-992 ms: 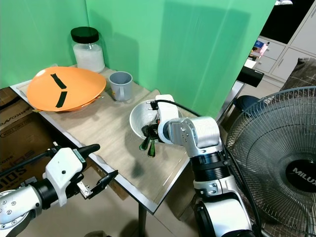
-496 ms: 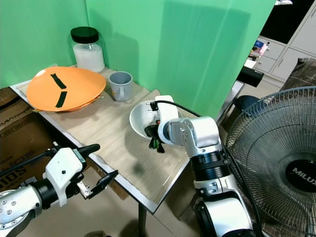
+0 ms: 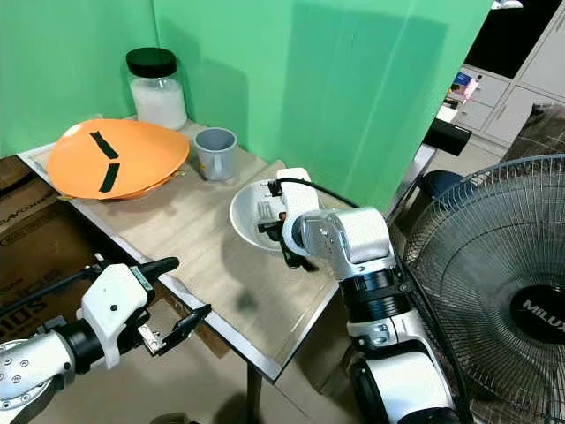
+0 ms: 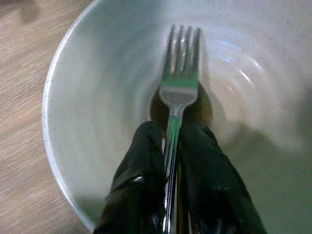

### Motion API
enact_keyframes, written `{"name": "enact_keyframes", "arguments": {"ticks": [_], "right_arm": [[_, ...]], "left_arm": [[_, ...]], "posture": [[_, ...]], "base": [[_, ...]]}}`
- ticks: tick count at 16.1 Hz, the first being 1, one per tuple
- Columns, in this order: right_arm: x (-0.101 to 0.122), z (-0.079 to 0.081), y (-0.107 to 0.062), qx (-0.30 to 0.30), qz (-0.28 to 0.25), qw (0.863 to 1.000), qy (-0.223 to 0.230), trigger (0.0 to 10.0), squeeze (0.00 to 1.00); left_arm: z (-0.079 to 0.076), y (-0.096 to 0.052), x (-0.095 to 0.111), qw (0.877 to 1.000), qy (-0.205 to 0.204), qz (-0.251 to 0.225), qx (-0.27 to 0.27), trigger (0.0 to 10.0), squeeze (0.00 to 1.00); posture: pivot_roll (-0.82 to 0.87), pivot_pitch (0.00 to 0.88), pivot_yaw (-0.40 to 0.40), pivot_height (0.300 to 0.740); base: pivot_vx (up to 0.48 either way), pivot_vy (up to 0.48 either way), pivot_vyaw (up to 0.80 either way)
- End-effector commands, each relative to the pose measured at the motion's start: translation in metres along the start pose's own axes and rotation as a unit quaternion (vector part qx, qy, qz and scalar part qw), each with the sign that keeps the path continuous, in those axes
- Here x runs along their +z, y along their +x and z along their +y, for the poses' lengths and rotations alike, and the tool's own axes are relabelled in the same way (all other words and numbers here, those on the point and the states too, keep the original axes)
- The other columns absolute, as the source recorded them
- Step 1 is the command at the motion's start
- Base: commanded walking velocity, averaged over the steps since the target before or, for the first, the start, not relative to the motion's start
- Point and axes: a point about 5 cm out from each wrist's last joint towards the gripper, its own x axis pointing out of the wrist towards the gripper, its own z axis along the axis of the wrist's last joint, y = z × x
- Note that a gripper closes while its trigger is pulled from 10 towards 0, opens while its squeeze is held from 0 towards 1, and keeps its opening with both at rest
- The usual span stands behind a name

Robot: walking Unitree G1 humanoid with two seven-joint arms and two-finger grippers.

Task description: Setting the table

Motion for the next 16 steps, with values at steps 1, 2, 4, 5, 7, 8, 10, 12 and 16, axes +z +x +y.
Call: {"name": "enact_keyframes", "arguments": {"ticks": [1,2,4,5,7,8,10,12,16], "right_arm": [[0.008,-0.001,-0.002,-0.003,-0.012,1.000,-0.007,0.0,0.00],[0.008,-0.001,-0.002,-0.003,-0.015,1.000,-0.008,0.0,0.00],[0.012,-0.002,-0.003,-0.004,-0.031,0.999,-0.010,0.0,0.00],[0.018,-0.004,-0.005,-0.006,-0.050,0.999,-0.007,0.0,0.00],[0.022,-0.007,-0.008,-0.008,-0.063,0.998,-0.001,0.0,0.00],[0.024,-0.009,-0.009,-0.010,-0.072,0.997,-0.001,0.0,0.00],[0.028,-0.011,-0.011,-0.009,-0.101,0.995,0.004,0.0,0.00],[0.043,-0.015,-0.029,0.012,-0.222,0.975,-0.022,0.0,0.00],[0.042,-0.018,-0.097,0.055,-0.390,0.918,-0.048,10.0,0.00]], "left_arm": [[0.000,0.002,-0.001,1.000,-0.001,0.003,-0.002,10.0,0.00],[0.000,0.002,-0.001,1.000,-0.001,0.003,-0.003,10.0,0.00],[0.000,0.002,-0.001,1.000,0.000,0.003,-0.003,10.0,0.00],[0.000,0.002,-0.001,1.000,0.000,0.002,-0.003,10.0,0.00],[0.000,0.003,-0.001,1.000,0.001,0.001,-0.003,10.0,0.00],[0.000,0.003,-0.001,1.000,0.002,0.001,-0.004,10.0,0.00],[0.000,0.004,0.000,1.000,0.004,-0.001,-0.005,10.0,0.00],[0.004,0.008,0.004,1.000,0.010,-0.015,0.018,10.0,0.00],[0.005,0.023,0.025,0.990,-0.032,-0.085,0.109,10.0,0.00]], "posture": [[0.11,0.000,-0.093,0.740],[0.11,0.000,-0.093,0.740],[0.11,0.000,-0.092,0.740],[0.11,0.000,-0.092,0.740],[0.10,0.000,-0.091,0.740],[0.10,0.000,-0.090,0.740],[0.11,0.000,-0.097,0.740],[0.12,0.000,-0.106,0.740],[0.11,0.000,-0.109,0.740]], "base": [[0.000,0.000,0.00],[0.000,0.000,0.00],[0.000,0.000,0.00],[0.000,0.000,0.00],[0.000,0.000,0.00],[0.000,0.000,0.00],[0.000,0.000,0.00],[0.000,0.000,0.00],[0.000,0.000,0.00]]}}
